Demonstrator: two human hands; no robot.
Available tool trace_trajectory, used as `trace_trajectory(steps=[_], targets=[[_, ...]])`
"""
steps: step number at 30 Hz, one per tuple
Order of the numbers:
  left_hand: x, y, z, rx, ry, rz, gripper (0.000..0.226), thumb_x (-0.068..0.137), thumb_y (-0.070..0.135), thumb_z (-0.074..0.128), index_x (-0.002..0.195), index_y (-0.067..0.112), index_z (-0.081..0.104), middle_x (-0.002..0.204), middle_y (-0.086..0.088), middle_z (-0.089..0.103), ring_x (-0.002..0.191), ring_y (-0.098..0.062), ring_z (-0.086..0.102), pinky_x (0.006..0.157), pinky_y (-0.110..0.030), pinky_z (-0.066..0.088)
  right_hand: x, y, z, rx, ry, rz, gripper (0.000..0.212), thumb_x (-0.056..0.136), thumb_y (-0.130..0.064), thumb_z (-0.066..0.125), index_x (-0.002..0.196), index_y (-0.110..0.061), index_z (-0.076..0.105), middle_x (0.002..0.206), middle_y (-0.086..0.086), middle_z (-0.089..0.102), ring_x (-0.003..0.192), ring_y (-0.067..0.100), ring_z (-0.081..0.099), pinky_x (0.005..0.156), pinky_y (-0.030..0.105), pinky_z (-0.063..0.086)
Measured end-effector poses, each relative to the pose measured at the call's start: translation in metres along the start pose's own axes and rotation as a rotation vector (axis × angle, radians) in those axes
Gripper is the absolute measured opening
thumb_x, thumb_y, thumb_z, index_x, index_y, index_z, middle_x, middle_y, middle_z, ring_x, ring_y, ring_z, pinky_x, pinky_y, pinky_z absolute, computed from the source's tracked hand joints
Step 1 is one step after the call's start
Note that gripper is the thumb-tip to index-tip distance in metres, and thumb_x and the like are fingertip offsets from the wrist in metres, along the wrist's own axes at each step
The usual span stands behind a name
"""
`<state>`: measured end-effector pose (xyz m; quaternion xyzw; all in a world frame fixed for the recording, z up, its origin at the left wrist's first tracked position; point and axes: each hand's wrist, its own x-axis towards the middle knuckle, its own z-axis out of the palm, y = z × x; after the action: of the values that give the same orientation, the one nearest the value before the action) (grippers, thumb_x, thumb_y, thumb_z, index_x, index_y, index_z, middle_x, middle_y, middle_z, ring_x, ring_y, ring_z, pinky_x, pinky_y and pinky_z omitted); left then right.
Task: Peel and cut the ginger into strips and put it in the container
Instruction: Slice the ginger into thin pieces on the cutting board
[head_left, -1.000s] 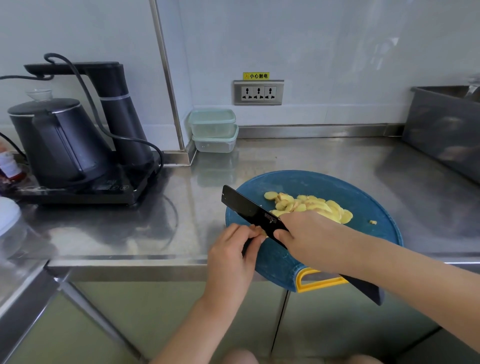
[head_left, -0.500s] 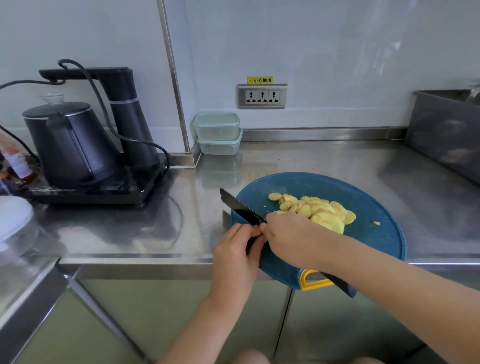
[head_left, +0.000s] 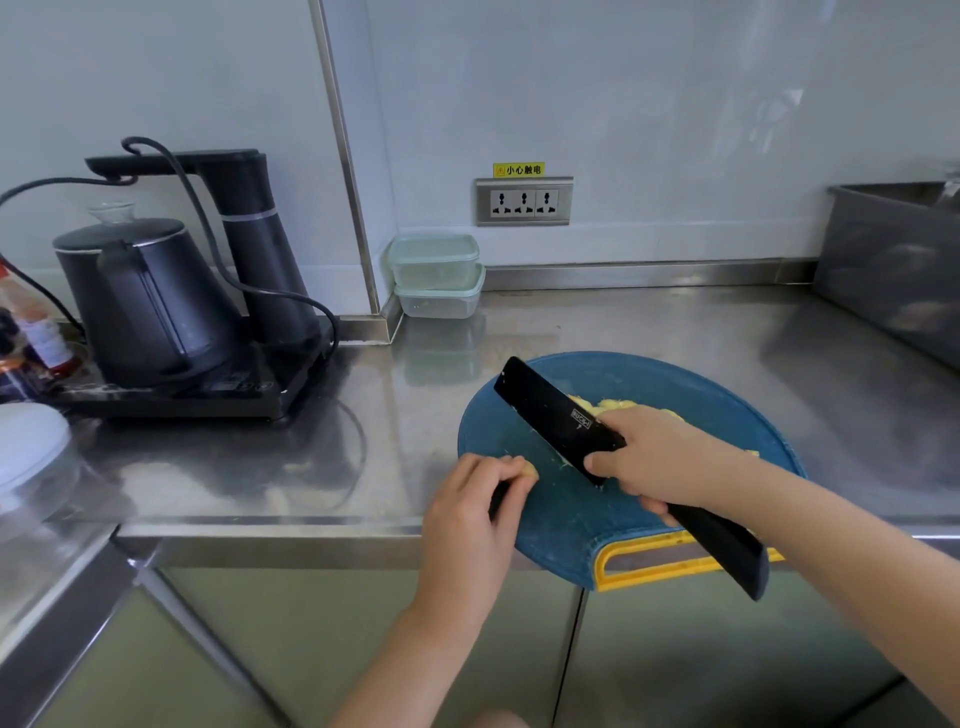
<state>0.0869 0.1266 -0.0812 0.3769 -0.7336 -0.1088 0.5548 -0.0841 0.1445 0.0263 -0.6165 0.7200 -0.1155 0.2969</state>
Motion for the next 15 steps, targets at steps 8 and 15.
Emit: trace_trajectory(steps=[8,15], targets=[[0.0,0.003,-0.002,0.03,-0.027,-0.016,0.015,0.088,0.03,0.065,0.088,0.015,0.069,0.091,0.011,0.059,0.09,0.006,0.055,0.075,-0.003,0.04,-0.015,0.003,-0.025,0.079,0.013,-0.036,0.01,0.097,-0.022,0.051,0.099,-0.013,0.053,0.049,0.004,0.046,0.032,0.014,0.041,0.041,0.023,0.042],[0.001,0.002,-0.002,0.036,-0.026,-0.05,0.009,0.084,0.023,0.071,0.084,0.015,0.069,0.085,0.012,0.06,0.084,0.004,0.057,0.072,-0.006,0.042,-0.029,-0.013,-0.005,-0.103,0.14,-0.149,0.023,0.101,-0.032,0.039,0.089,-0.018,0.052,0.067,0.003,0.054,0.037,0.011,0.049,0.037,0.022,0.04]])
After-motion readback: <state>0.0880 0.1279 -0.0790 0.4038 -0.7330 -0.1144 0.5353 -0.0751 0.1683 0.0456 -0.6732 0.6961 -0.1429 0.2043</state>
